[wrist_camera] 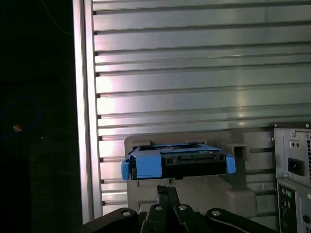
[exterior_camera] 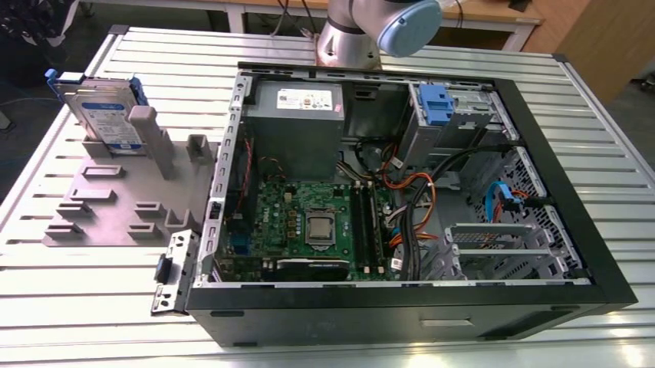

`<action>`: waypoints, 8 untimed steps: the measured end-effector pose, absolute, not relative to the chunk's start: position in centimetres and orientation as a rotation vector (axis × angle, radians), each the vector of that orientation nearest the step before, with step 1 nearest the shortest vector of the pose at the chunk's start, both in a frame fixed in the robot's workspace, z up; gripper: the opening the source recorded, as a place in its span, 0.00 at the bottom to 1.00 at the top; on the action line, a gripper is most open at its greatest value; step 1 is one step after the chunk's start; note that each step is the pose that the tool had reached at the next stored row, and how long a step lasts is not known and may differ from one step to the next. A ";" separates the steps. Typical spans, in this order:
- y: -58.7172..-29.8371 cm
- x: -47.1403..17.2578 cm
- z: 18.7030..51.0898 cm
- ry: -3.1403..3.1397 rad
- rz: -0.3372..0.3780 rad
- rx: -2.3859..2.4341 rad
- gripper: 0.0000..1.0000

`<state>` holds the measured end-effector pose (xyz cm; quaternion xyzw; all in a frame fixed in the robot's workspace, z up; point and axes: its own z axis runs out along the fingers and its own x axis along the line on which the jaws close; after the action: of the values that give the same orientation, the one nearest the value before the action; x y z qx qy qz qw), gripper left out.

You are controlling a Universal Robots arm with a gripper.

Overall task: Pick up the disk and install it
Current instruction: 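Pick up the disk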

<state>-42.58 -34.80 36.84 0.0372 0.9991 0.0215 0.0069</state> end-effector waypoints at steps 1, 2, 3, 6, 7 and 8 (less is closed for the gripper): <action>-34.8 -42.6 36.8 3.125 0.067 0.112 0.11; -34.8 -42.6 36.8 3.126 0.067 0.105 0.11; -34.8 -42.6 36.8 3.126 0.067 0.095 0.11; -34.8 -42.6 36.8 3.128 0.068 0.040 0.11; -34.8 -42.6 36.8 3.128 0.068 0.014 0.11; -34.8 -42.6 36.8 3.129 0.068 -0.014 0.11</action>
<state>-42.58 -34.79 36.84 -0.0044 0.9997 0.0217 0.0060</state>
